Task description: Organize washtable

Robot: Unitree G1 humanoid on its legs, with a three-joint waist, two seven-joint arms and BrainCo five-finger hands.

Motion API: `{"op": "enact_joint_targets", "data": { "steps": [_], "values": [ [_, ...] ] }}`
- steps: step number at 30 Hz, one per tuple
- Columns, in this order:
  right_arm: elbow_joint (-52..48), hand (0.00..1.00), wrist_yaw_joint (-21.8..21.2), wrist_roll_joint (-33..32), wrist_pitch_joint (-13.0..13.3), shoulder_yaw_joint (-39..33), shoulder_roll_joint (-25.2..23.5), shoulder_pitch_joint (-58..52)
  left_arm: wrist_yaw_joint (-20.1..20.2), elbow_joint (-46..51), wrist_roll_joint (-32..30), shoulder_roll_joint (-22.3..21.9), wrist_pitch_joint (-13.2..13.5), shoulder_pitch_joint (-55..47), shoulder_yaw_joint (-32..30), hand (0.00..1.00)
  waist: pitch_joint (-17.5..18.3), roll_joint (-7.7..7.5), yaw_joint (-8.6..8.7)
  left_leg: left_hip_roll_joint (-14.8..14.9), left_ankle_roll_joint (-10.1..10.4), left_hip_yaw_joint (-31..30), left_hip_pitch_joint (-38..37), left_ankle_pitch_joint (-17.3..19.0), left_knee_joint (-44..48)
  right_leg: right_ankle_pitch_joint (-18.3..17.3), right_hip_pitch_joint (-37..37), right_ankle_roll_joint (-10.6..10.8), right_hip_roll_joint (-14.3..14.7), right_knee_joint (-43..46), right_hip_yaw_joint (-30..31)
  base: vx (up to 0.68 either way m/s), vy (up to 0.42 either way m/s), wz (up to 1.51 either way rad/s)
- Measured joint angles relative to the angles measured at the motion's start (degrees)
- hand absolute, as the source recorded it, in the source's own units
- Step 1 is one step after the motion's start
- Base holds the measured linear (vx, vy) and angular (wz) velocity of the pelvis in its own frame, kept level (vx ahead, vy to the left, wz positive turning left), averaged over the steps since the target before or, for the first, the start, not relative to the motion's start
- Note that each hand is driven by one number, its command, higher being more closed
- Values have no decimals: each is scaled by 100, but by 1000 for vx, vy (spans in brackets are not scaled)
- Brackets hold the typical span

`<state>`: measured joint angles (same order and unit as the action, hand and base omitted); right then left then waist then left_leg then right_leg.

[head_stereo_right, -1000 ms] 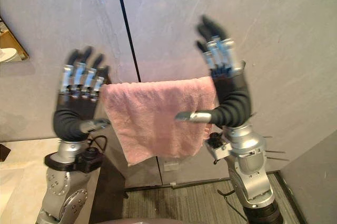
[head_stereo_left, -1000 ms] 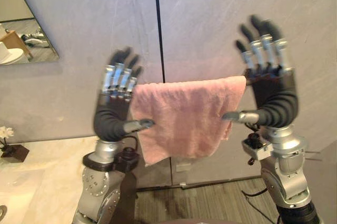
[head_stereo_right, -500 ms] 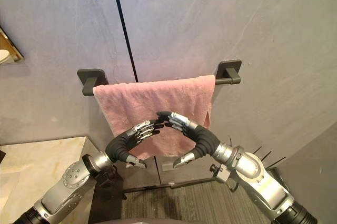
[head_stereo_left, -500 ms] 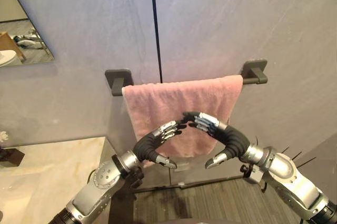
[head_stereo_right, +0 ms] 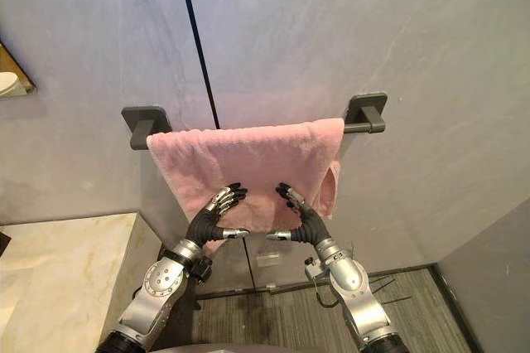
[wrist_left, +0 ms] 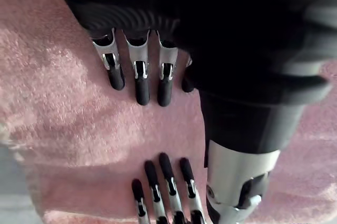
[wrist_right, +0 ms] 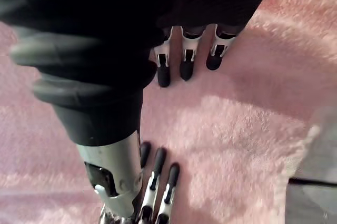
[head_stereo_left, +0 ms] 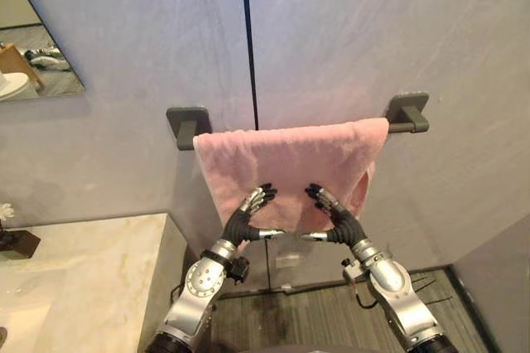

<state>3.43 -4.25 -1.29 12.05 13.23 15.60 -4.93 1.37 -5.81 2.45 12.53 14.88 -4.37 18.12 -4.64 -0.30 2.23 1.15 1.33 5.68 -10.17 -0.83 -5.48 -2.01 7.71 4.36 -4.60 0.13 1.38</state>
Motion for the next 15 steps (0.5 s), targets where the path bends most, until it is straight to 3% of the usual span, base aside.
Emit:
{"op": "enact_joint_targets", "data": {
  "steps": [9, 15],
  "values": [
    [-160, 0, 420, 186, 3, -1508, -508, -515, -418, -135, -177, -353, -53, -263, -1197, 0, -85, -41, 7, -16, 0, -92, 57, 1, 0, -3, 6, 4, -15, -35, -137, -3, -19, 5],
    [-528, 0, 543, 183, 7, -2108, -861, -968, -588, -22, -214, -549, -82, -454, -1803, 0, -118, -70, 23, -16, 2, -93, 58, 4, -2, -14, 3, 17, -18, -36, -142, -36, -27, 0]
  ]
}}
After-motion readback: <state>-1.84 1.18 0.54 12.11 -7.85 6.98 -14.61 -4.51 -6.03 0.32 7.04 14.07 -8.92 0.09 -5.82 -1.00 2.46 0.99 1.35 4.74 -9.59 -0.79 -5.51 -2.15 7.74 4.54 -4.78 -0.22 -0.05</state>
